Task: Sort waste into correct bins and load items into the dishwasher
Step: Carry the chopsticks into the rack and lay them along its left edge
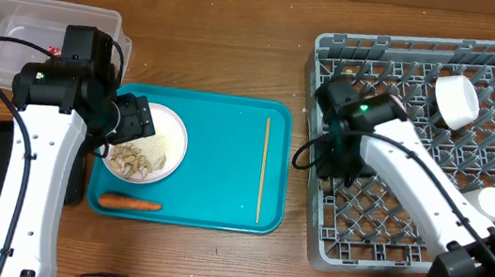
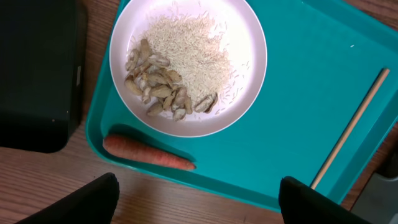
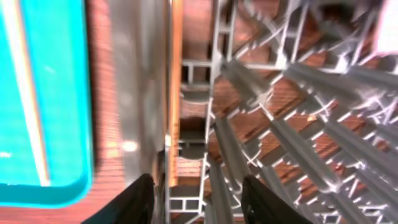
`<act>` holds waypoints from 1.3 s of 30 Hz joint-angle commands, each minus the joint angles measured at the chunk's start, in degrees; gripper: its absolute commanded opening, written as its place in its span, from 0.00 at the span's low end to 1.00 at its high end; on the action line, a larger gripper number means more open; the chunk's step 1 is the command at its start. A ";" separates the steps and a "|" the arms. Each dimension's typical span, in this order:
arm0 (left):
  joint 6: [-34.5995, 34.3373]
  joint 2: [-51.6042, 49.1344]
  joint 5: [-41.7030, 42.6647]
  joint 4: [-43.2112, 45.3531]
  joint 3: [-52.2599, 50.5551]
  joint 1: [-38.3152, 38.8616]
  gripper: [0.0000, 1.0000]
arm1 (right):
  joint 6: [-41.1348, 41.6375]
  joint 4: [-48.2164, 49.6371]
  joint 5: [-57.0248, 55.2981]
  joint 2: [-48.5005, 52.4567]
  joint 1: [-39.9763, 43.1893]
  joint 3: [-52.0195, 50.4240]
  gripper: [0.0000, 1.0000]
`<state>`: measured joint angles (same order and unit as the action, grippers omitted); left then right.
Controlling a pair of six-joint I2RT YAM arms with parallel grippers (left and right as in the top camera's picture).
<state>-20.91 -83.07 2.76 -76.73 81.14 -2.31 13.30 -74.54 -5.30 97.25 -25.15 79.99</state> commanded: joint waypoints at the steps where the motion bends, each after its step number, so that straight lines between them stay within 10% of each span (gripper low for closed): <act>1: -0.52 -0.17 0.26 0.04 0.52 -0.24 0.84 | -0.04 -0.66 2.40 -2.12 0.09 8.52 0.49; 8: -0.52 -0.17 0.26 0.09 0.52 -0.24 0.84 | 0.00 5.75 18.14 -1.57 -1.73 13.62 0.46; 39: -0.50 -0.17 0.24 0.26 0.50 -0.24 0.84 | 12.39 12.50 12.81 27.02 -12.04 9.49 0.37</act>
<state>-20.88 -83.07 2.76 -76.69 81.17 -2.31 24.67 -62.72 7.84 123.26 -36.62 89.97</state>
